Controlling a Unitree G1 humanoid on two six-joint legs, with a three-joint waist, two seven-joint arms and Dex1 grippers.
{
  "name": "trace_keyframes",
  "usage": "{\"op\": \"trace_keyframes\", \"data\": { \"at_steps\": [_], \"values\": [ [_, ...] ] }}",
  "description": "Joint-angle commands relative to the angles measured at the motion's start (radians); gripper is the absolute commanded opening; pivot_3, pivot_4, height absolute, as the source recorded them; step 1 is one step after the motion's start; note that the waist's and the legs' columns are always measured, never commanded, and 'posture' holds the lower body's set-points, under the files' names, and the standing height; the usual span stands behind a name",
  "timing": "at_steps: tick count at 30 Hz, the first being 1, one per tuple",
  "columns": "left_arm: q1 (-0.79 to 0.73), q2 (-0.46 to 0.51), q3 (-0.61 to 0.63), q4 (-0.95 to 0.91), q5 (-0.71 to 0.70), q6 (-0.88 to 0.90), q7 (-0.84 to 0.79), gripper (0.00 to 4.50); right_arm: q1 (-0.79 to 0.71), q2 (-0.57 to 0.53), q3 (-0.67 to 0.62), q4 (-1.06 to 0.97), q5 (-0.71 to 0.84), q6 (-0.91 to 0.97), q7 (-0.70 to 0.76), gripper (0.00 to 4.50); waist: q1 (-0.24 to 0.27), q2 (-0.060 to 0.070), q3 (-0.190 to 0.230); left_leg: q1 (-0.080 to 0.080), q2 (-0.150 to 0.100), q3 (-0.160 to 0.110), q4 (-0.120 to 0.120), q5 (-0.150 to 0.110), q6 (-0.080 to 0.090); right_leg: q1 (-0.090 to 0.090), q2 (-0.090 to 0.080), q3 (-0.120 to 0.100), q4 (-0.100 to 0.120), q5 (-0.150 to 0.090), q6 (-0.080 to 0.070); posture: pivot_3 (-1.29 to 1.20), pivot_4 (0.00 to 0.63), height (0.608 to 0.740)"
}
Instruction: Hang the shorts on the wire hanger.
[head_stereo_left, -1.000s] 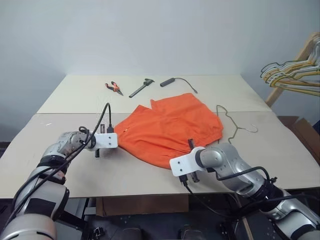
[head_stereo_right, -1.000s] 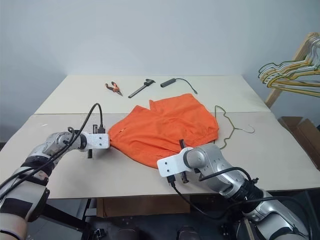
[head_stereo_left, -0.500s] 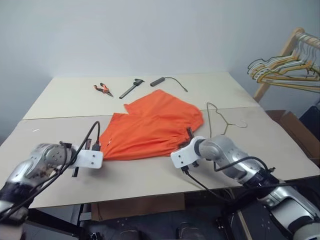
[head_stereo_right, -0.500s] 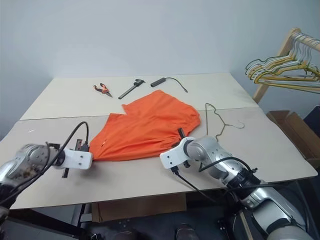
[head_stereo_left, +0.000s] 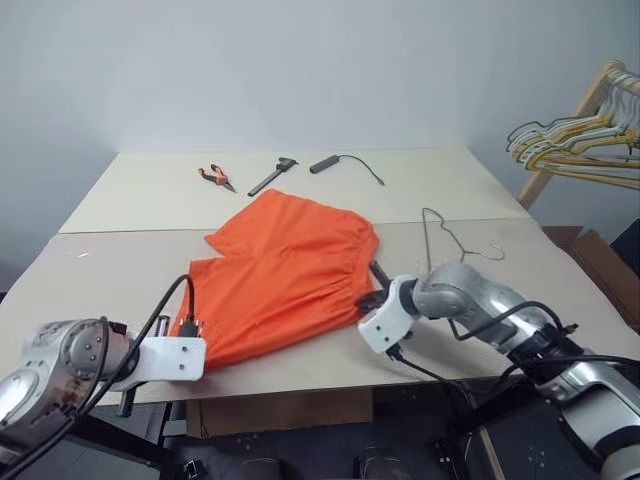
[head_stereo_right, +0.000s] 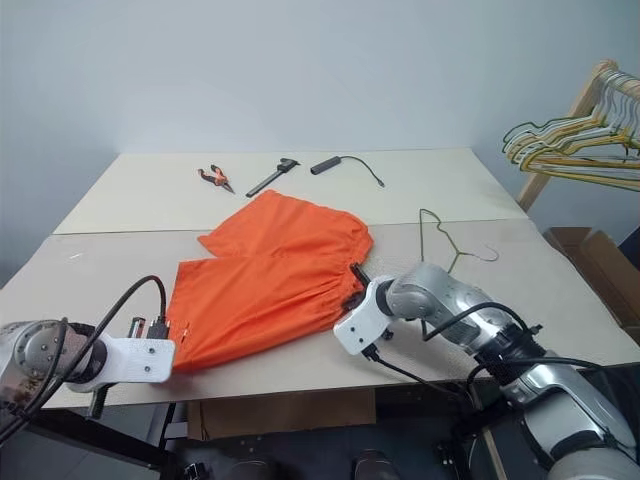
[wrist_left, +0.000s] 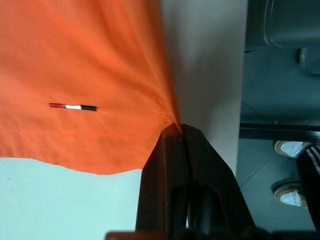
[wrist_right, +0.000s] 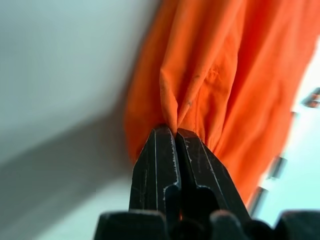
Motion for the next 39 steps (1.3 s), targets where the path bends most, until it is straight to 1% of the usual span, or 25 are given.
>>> {"op": "trace_keyframes", "data": {
  "at_steps": [1, 4, 6, 9, 12, 15, 16, 17, 19, 20, 21, 22, 24, 27, 28, 30, 32, 36, 38, 39],
  "values": [
    [-0.01, 0.027, 0.031, -0.045, -0.044, 0.068, -0.031, 0.04, 0.001, -0.016, -0.039, -0.003, 0.042, -0.034, 0.053, 0.0, -0.003, 0.0, 0.0, 0.001, 0.0, 0.0, 0.0, 0.0, 0.0, 0.0, 0.0, 0.0, 0.0, 0.0, 0.0, 0.05, 0.0, 0.74],
    [-0.028, 0.036, 0.016, -0.054, -0.068, 0.086, -0.037, 0.04, 0.006, -0.018, -0.036, 0.013, 0.063, -0.044, 0.101, 0.0, -0.011, 0.0, 0.0, 0.002, 0.0, 0.0, 0.0, 0.0, 0.0, 0.002, 0.0, 0.001, 0.0, 0.0, 0.0, 0.05, 0.0, 0.74],
    [-0.038, 0.036, 0.013, -0.059, -0.092, 0.075, -0.044, 0.04, 0.008, -0.007, -0.046, 0.014, 0.073, -0.039, 0.109, 0.0, -0.012, 0.0, 0.0, 0.003, 0.0, 0.0, 0.0, 0.0, 0.001, 0.002, 0.0, 0.001, 0.0, 0.0, 0.0, 0.05, 0.0, 0.74],
    [-0.042, 0.015, 0.046, -0.068, -0.186, 0.012, -0.075, 0.64, 0.003, -0.022, -0.049, 0.012, 0.042, -0.035, 0.131, 0.77, -0.011, 0.0, 0.0, 0.002, 0.0, 0.0, 0.0, 0.0, 0.001, 0.002, 0.0, 0.001, 0.0, 0.0, -0.001, 0.05, 0.0, 0.74],
    [-0.04, 0.016, 0.068, -0.066, -0.233, -0.004, -0.08, 1.62, 0.011, -0.044, -0.066, 0.018, 0.059, -0.038, 0.154, 1.81, -0.011, 0.0, 0.0, 0.002, 0.0, 0.001, 0.0, 0.0, 0.001, 0.002, 0.0, 0.001, 0.0, 0.0, -0.001, 0.04, 0.0, 0.74],
    [-0.034, 0.01, 0.132, -0.054, -0.301, -0.015, -0.094, 2.64, 0.041, -0.076, -0.115, -0.033, 0.173, 0.022, 0.232, 2.91, -0.008, 0.0, 0.0, 0.003, 0.0, 0.0, 0.0, 0.0, 0.001, 0.002, 0.0, 0.001, 0.0, 0.0, -0.001, 0.04, 0.0, 0.74],
    [-0.035, 0.001, 0.16, -0.05, -0.335, -0.011, -0.099, 2.89, 0.056, -0.082, -0.139, -0.06, 0.23, 0.066, 0.259, 3.17, -0.008, 0.0, 0.0, 0.003, 0.0, 0.0, 0.0, 0.0, 0.001, 0.002, 0.0, 0.001, 0.0, 0.0, -0.001, 0.04, 0.0, 0.74],
    [-0.043, -0.009, 0.191, -0.047, -0.374, -0.001, -0.103, 3.24, 0.072, -0.082, -0.17, -0.093, 0.284, 0.134, 0.278, 3.53, -0.009, 0.0, 0.0, 0.002, 0.0, 0.0, 0.0, -0.001, 0.001, 0.002, 0.0, 0.001, 0.0, 0.0, -0.001, 0.04, 0.0, 0.74],
    [-0.065, -0.033, 0.239, -0.029, -0.423, -0.004, -0.089, 3.86, 0.087, -0.046, -0.254, -0.161, 0.398, 0.378, 0.279, 4.18, -0.01, 0.0, 0.0, 0.003, 0.0, 0.0, 0.0, -0.001, 0.001, 0.003, 0.0, 0.001, 0.0, 0.0, -0.001, 0.04, 0.0, 0.74],
    [-0.074, -0.043, 0.251, -0.021, -0.435, -0.007, -0.078, 4.2, 0.083, -0.021, -0.288, -0.181, 0.426, 0.488, 0.257, 4.49, -0.013, 0.0, 0.0, 0.004, 0.0, 0.0, 0.0, -0.001, 0.001, 0.003, 0.0, 0.001, 0.0, 0.0, -0.001, 0.04, 0.0, 0.74],
    [-0.087, -0.061, 0.253, -0.009, -0.433, -0.017, -0.051, 4.46, 0.063, 0.013, -0.328, -0.184, 0.448, 0.636, 0.219, 4.5, -0.017, 0.0, 0.0, 0.006, 0.001, 0.0, 0.0, -0.001, 0.001, 0.005, 0.0, 0.001, 0.0, 0.0, -0.001, 0.04, 0.0, 0.74],
    [-0.096, -0.076, 0.253, 0.0, -0.432, -0.029, -0.03, 4.46, 0.045, 0.039, -0.358, -0.183, 0.458, 0.751, 0.188, 4.5, -0.017, 0.0, 0.001, 0.01, 0.001, 0.0, 0.0, -0.001, 0.002, 0.01, 0.001, 0.002, -0.001, 0.0, -0.001, 0.04, 0.0, 0.74],
    [-0.125, -0.141, 0.251, 0.024, -0.46, -0.072, 0.009, 4.46, -0.001, 0.113, -0.43, -0.135, 0.455, 0.959, 0.069, 4.5, -0.014, 0.001, 0.001, 0.016, 0.001, 0.0, -0.001, -0.001, 0.002, 0.016, 0.001, 0.002, -0.001, -0.001, -0.001, 0.04, 0.0, 0.74],
    [-0.179, -0.272, 0.233, 0.052, -0.52, -0.09, 0.089, 4.46, -0.091, 0.255, -0.563, 0.007, 0.448, 1.19, -0.169, 4.5, -0.01, 0.0, 0.0, 0.018, 0.0, 0.0, -0.002, -0.001, 0.002, 0.017, 0.0, 0.002, -0.001, -0.001, -0.001, 0.02, 0.0, 0.74],
    [-0.194, -0.308, 0.222, 0.059, -0.532, -0.086, 0.112, 4.46, -0.122, 0.297, -0.605, 0.07, 0.437, 1.23, -0.256, 4.5, -0.008, 0.0, 0.0, 0.018, 0.0, 0.0, -0.002, -0.001, 0.002, 0.017, 0.0, 0.002, -0.001, -0.001, -0.001, 0.02, 0.0, 0.74],
    [-0.219, -0.358, 0.191, 0.06, -0.558, -0.08, 0.129, 4.46, -0.171, 0.371, -0.687, 0.229, 0.414, 1.251, -0.453, 4.5, -0.007, 0.0, 0.0, 0.015, 0.0, 0.0, -0.003, -0.001, 0.002, 0.015, 0.0, 0.001, -0.001, 0.0, -0.001, 0.01, 0.0, 0.74],
    [-0.234, -0.38, 0.173, 0.055, -0.577, -0.077, 0.135, 4.46, -0.192, 0.413, -0.727, 0.337, 0.407, 1.231, -0.57, 4.5, -0.008, 0.0, 0.0, 0.012, -0.001, 0.0, -0.003, -0.001, 0.001, 0.013, -0.001, 0.001, -0.002, 0.0, -0.001, 0.01, 0.0, 0.74],
    [-0.256, -0.403, 0.169, 0.056, -0.631, -0.076, 0.137, 4.46, -0.239, 0.461, -0.807, 0.515, 0.466, 1.175, -0.677, 4.5, -0.023, 0.001, 0.0, 0.01, -0.002, 0.0, -0.005, -0.001, 0.001, 0.011, -0.002, 0.002, -0.004, 0.0, -0.001, 0.01, 0.0, 0.74],
    [-0.253, -0.391, 0.156, 0.059, -0.617, -0.085, 0.138, 4.46, -0.259, 0.467, -0.827, 0.592, 0.491, 1.143, -0.688, 4.5, -0.037, 0.002, 0.001, 0.01, -0.003, 0.0, -0.005, -0.001, 0.001, 0.011, -0.002, 0.002, -0.004, 0.0, 0.0, 0.01, 0.0, 0.74],
    [-0.246, -0.377, 0.145, 0.064, -0.601, -0.09, 0.134, 4.46, -0.263, 0.465, -0.808, 0.626, 0.49, 1.122, -0.668, 4.5, -0.043, 0.003, 0.001, 0.01, -0.003, 0.0, -0.005, -0.001, 0.001, 0.011, -0.002, 0.002, -0.004, 0.0, 0.0, 0.01, 0.0, 0.74]
  ]
}}
